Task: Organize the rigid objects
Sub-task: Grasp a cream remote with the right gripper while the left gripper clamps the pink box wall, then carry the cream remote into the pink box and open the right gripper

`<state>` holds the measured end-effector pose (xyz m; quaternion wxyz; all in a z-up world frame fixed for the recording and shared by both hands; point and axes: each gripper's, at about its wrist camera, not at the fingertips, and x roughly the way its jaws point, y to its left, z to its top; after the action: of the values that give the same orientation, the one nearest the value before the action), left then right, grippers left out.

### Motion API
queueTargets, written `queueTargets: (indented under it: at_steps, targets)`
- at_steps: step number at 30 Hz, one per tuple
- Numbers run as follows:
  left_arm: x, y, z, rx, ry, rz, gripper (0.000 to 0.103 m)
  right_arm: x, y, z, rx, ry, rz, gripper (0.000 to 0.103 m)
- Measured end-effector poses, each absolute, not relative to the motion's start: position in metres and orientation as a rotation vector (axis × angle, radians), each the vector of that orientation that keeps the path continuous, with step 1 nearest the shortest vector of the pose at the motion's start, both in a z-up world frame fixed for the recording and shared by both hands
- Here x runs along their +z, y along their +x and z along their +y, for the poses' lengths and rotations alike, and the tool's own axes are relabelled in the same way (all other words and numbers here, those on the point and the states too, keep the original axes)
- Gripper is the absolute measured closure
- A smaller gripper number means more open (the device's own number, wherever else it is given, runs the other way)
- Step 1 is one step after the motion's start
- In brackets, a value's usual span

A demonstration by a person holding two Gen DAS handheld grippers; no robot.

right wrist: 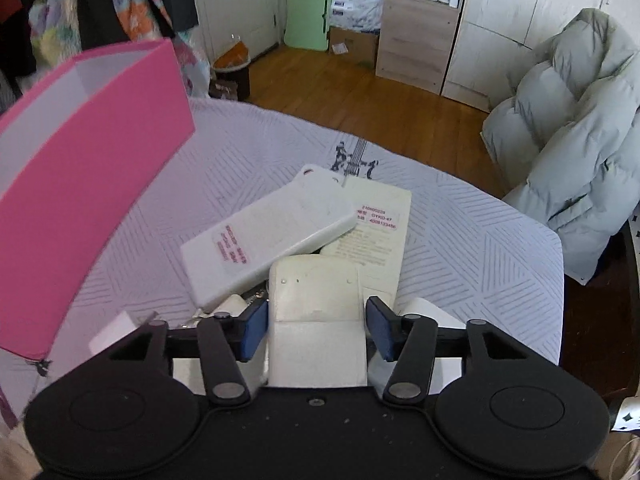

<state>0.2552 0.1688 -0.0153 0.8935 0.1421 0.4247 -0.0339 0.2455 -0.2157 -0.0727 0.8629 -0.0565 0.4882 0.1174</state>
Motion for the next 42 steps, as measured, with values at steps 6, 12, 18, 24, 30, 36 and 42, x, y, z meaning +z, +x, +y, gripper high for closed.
queueTargets:
  at_steps: [6, 12, 18, 24, 30, 36, 42]
  targets:
    - [-0.024, 0.253, 0.171, -0.052, 0.281, 0.887, 0.087, -0.069, 0.245, -0.214, 0.233, -0.123, 0.972, 0.045]
    - [-0.024, 0.247, 0.172, -0.047, 0.21, 0.826, 0.097, -0.036, 0.215, -0.208, 0.224, -0.161, 0.833, 0.045]
    - [-0.031, 0.245, 0.173, -0.043, 0.164, 0.763, 0.1, -0.003, 0.187, -0.207, 0.221, -0.161, 0.739, 0.045]
    - [-0.027, 0.237, 0.174, -0.059, 0.144, 0.71, 0.1, 0.019, 0.174, -0.205, 0.211, -0.172, 0.677, 0.045]
    - [-0.027, 0.232, 0.168, -0.066, 0.165, 0.691, 0.1, 0.043, 0.166, -0.192, 0.226, -0.174, 0.604, 0.045]
    - [-0.028, 0.228, 0.161, -0.104, 0.161, 0.667, 0.1, 0.091, 0.162, -0.166, 0.339, -0.125, 0.486, 0.045]
    - [-0.028, 0.227, 0.158, -0.132, 0.138, 0.656, 0.1, 0.113, 0.18, -0.121, 0.55, -0.012, 0.473, 0.045]
